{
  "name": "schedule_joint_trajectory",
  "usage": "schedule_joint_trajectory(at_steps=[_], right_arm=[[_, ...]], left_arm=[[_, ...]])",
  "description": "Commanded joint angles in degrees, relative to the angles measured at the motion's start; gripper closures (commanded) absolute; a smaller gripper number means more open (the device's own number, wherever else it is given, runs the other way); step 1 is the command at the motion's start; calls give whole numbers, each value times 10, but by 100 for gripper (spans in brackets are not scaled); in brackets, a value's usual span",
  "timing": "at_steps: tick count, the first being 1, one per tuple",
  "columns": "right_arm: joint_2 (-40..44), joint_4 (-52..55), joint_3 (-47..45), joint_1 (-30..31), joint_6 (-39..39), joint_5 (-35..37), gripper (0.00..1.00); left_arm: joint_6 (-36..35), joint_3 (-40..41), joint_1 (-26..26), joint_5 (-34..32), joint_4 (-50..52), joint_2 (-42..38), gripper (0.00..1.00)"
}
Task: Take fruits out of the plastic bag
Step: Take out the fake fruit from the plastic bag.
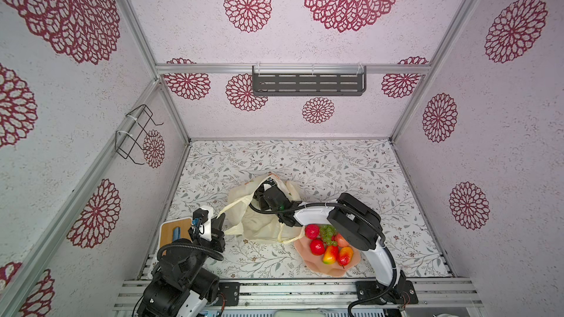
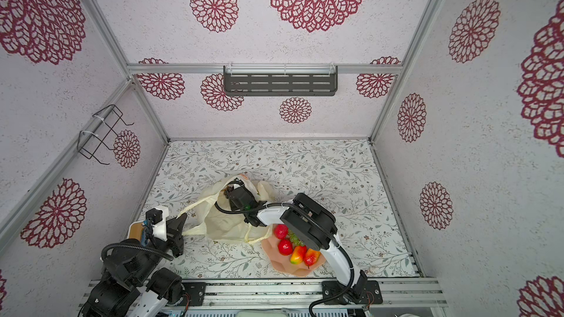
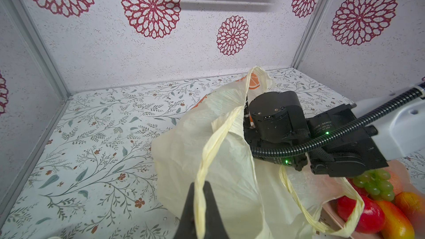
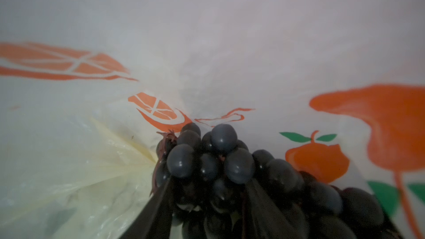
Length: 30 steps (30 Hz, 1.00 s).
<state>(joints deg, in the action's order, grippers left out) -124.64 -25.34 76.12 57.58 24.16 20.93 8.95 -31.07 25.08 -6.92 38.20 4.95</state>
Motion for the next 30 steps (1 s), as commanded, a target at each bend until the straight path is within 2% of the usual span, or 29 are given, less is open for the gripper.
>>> schedule_joint_trajectory(at_steps=[1,6,11,23,30], right_arm=[[5,26,-14,0,-3,7,61],[24,14,-45,-1,-3,-29,76],[45,-7,-55,0,-9,-74,85],[112,-73,-94,0,-8,-121,95],[142,-97,-118,0,9,-139,96]], left_arm=[[-10,4,-1,-4,-15,-2,100],[-9,4,-2,-11,-15,-6,100],[-8,4,-2,-13,-15,-3,100],[-7,4,-3,-22,-13,-3,100],[-6,3,-3,-24,-13,-6,100]])
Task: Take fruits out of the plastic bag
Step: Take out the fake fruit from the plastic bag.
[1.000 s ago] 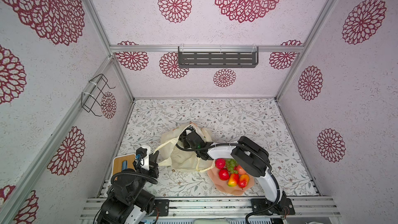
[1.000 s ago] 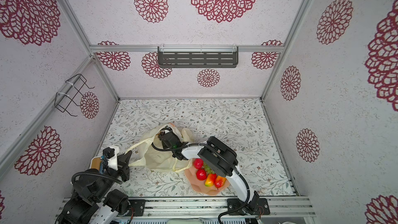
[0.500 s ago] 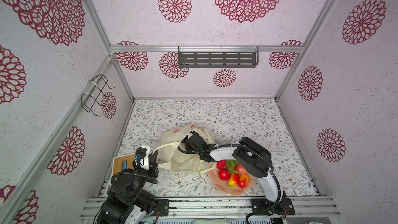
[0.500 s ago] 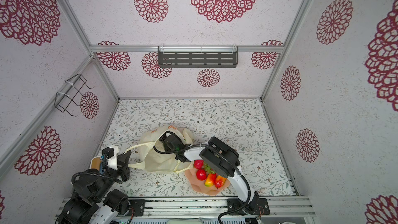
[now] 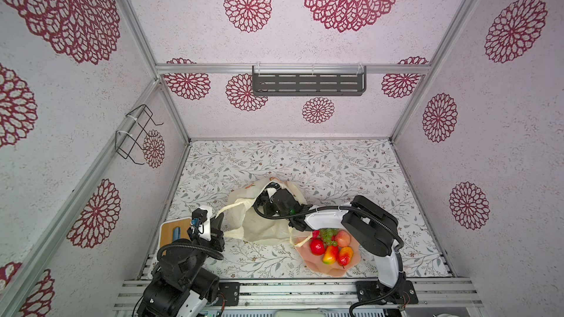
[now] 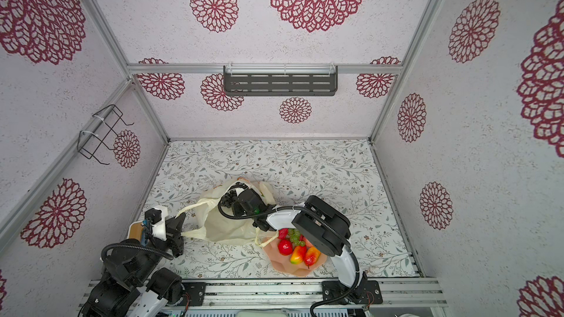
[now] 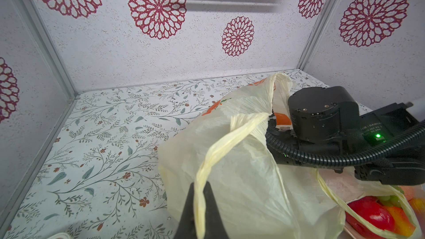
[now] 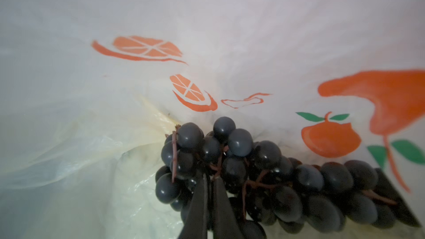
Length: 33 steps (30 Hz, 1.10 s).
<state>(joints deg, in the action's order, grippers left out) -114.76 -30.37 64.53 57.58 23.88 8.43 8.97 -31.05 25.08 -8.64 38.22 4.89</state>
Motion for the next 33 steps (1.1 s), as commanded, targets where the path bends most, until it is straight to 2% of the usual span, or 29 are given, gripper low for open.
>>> schedule_joint_trajectory(at_steps=[1,13,21,27,33], right_arm=[[47,-54,-6,0,15,-17,96],[90,-108,-15,2,26,-84,97],[137,-149,-52,7,23,-110,97],[158,-208,-76,7,21,-174,97],[128,-228,-55,8,35,-245,97]], left_arm=[[-6,4,-3,-7,-13,-5,100],[-3,3,-3,-17,-12,2,100],[10,4,-3,-53,-10,1,100],[16,4,-4,-75,-9,2,100],[23,1,-7,-93,-7,-1,100]])
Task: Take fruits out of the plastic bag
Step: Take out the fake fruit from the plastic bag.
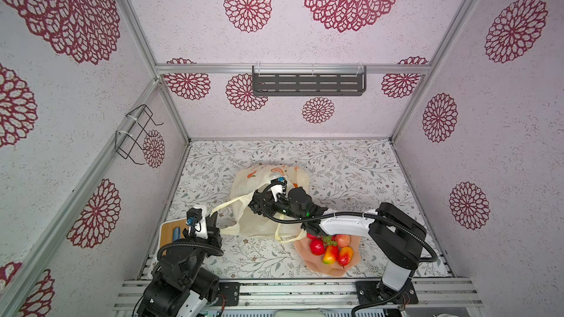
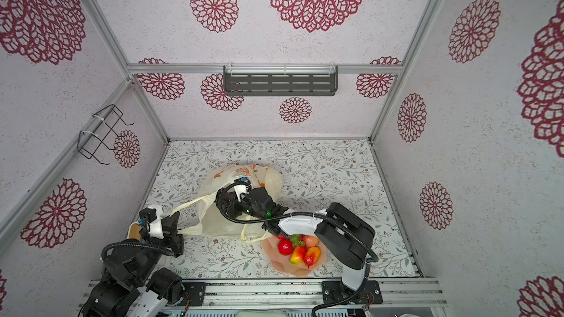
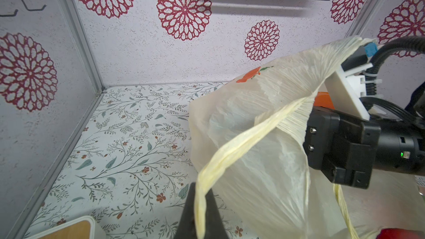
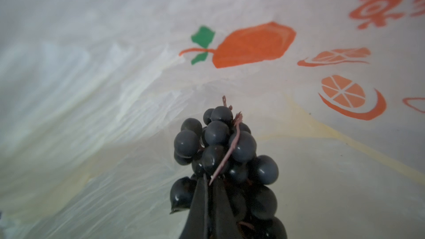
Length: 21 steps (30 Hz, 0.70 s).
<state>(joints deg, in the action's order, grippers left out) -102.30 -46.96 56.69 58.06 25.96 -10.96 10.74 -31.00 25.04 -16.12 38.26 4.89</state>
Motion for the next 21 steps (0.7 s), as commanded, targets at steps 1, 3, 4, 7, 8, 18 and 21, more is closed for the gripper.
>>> schedule_joint_trajectory(at_steps=[1,3,4,7,8,18,21], right_arm=[[-5,-61,28,2,18,-55,97],[-17,-57,32,2,22,-58,97],[-20,-55,33,2,21,-56,97],[-24,-33,31,3,11,-36,97],[-24,-20,32,2,4,-28,97],[-16,79,38,3,-52,-3,97],[-10,76,34,6,-60,-9,97]], left_arm=[[7,1,-8,-24,-6,-1,100],[12,-1,-8,-37,-5,-6,100],[15,-1,-8,-44,-4,-9,100],[28,-5,-9,-79,1,-21,100],[33,-5,-9,-92,3,-25,100],[59,-12,-11,-143,15,-21,100],[67,-14,-12,-152,19,-10,100]])
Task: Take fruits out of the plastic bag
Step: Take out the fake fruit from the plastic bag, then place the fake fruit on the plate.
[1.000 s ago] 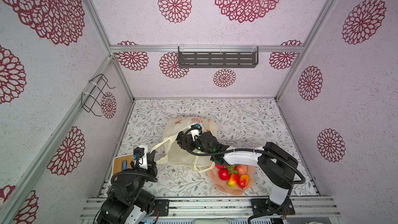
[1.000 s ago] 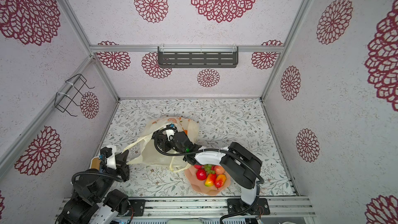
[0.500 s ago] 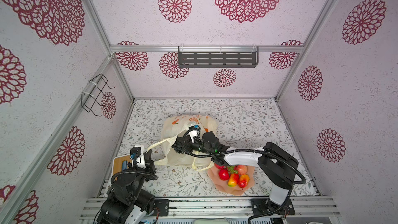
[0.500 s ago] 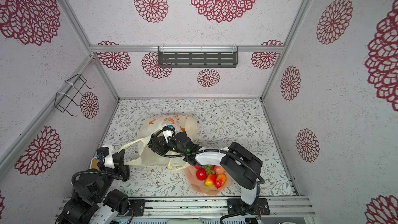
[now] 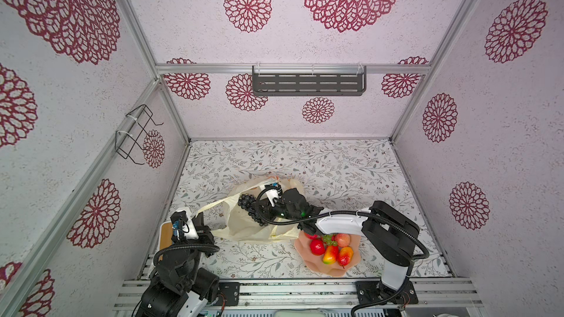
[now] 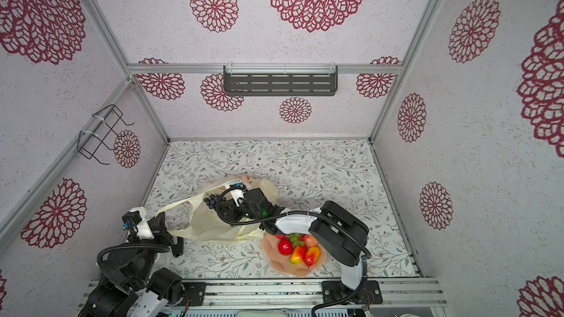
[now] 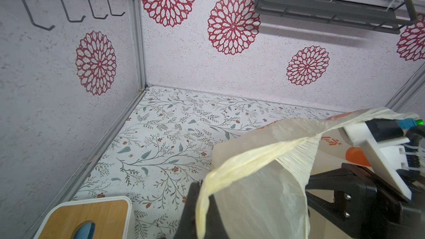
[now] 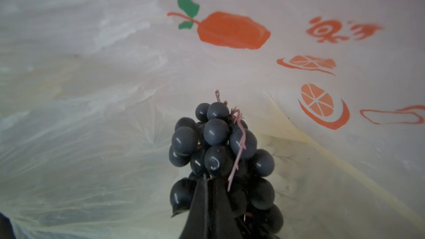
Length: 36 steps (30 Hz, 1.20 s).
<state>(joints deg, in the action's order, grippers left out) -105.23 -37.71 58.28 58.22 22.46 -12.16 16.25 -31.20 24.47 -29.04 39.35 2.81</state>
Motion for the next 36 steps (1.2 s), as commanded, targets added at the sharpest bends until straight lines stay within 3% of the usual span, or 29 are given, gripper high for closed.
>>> schedule_joint_trajectory(at_steps=[1,9,22,36], right_arm=[[21,-17,19,6,-30,1,97],[39,-26,29,25,-75,-40,96],[107,-61,-9,49,-148,5,96],[196,-144,-77,52,-164,24,96]], left_arm=[[14,-12,-7,-22,7,15,100],[21,-15,-20,-20,7,40,100],[20,-12,-29,-20,5,39,100],[20,-11,-35,-20,5,40,100]])
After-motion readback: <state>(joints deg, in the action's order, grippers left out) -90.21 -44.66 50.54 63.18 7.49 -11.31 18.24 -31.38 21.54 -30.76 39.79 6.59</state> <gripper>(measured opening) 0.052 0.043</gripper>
